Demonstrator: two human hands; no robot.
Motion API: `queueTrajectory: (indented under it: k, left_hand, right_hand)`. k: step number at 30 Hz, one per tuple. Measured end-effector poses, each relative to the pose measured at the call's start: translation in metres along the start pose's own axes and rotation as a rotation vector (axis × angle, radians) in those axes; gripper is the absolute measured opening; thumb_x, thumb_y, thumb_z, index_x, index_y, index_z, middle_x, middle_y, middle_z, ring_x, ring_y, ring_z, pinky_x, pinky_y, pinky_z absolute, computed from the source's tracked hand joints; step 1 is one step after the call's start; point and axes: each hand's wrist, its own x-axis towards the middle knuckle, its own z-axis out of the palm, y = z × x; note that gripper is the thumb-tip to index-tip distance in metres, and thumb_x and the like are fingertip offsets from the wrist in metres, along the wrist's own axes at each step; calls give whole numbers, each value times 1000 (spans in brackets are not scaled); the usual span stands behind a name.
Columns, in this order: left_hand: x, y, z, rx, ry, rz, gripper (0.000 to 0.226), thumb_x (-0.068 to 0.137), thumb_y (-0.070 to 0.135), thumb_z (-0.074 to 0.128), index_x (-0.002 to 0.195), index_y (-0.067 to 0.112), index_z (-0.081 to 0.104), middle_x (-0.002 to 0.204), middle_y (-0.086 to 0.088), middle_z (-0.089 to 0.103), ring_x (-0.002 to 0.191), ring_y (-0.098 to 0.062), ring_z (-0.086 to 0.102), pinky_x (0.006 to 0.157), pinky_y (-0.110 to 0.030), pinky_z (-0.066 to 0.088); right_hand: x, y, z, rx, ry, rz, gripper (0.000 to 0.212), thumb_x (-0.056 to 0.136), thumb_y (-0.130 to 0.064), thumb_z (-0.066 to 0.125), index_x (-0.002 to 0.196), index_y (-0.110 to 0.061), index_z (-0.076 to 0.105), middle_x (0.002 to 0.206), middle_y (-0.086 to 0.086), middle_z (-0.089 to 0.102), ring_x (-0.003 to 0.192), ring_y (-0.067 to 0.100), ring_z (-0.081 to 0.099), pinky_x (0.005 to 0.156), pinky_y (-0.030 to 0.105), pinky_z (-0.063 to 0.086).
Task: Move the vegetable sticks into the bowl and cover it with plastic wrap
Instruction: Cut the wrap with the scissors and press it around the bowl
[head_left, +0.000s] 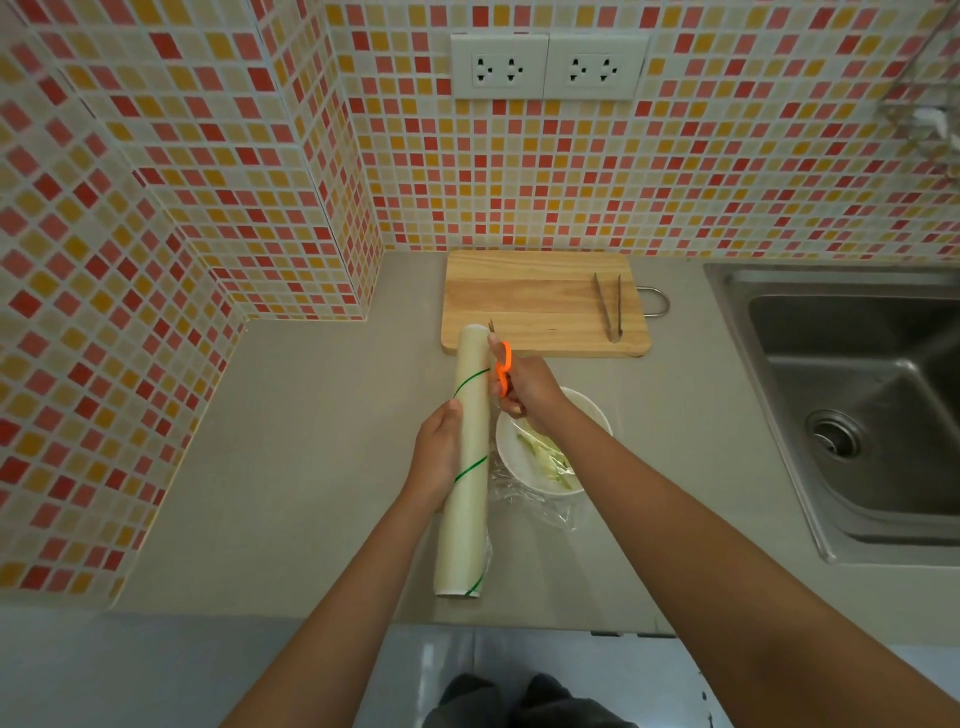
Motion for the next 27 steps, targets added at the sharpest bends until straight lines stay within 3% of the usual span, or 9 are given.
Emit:
queueTrajectory:
  k: [3, 6, 9, 11, 14, 18, 22, 27]
  left_hand:
    - [-1, -3, -5, 46, 30, 23, 36, 101, 31, 36, 78, 15, 58, 74, 0, 59, 68, -13, 52, 66, -29, 43]
    - [0, -8, -15, 202, 78, 70, 36, 101, 33, 35, 100, 9, 63, 92, -5, 64, 82, -18, 57, 76, -33, 43]
    - [1, -16, -26, 446, 170, 136, 35, 102, 30, 34, 104, 6, 58, 95, -12, 63, 84, -24, 54, 71, -30, 36]
    - [3, -21, -31, 553, 201, 134, 37, 102, 29, 32, 105, 2, 56, 96, -19, 64, 90, -32, 55, 74, -35, 40]
    - [5, -26, -33, 720, 191, 92, 42, 102, 30, 29, 109, -3, 55, 100, -25, 64, 101, -42, 54, 84, -45, 45]
    - [6, -33, -34, 921, 194, 93, 42, 102, 28, 29, 109, -5, 53, 105, -28, 62, 102, -44, 53, 85, -45, 41]
    - [5, -38, -33, 987, 221, 107, 39, 102, 25, 31, 109, -7, 52, 108, -30, 58, 99, -46, 54, 84, -47, 41]
    - [3, -40, -31, 987, 248, 82, 39, 101, 25, 35, 110, -9, 53, 115, -29, 45, 95, -47, 53, 83, -51, 44]
  right_hand:
    - [-3, -12, -1, 2, 5, 48, 62, 82, -68, 50, 60, -10, 48, 46, 4, 57, 27, 12, 38, 33, 15, 25]
    - [-11, -22, -9, -15, 5, 9, 62, 84, -66, 47, 70, -7, 55, 61, 11, 66, 34, 17, 48, 36, 18, 28]
    - [-27, -25, -29, 57, 35, -47, 56, 85, -61, 51, 71, -7, 57, 58, 9, 68, 35, 19, 51, 34, 18, 26]
    - [-39, -20, -49, 26, 120, -89, 52, 86, -56, 53, 70, -7, 59, 58, 9, 67, 35, 17, 51, 35, 19, 29]
    - [-55, 0, -84, -159, 326, -157, 54, 86, -54, 56, 66, -4, 62, 55, 7, 65, 34, 13, 52, 42, 21, 41]
    - [-72, 46, -125, -566, 535, -164, 58, 87, -57, 53, 61, -5, 55, 59, 8, 65, 48, 19, 60, 51, 30, 48]
    - [-74, 82, -144, -869, 628, -30, 46, 91, -46, 49, 73, -4, 60, 77, 17, 65, 83, 37, 64, 66, 34, 42]
    - [-71, 104, -150, -940, 664, 95, 44, 92, -38, 46, 93, 2, 65, 100, 23, 67, 96, 38, 63, 81, 37, 48]
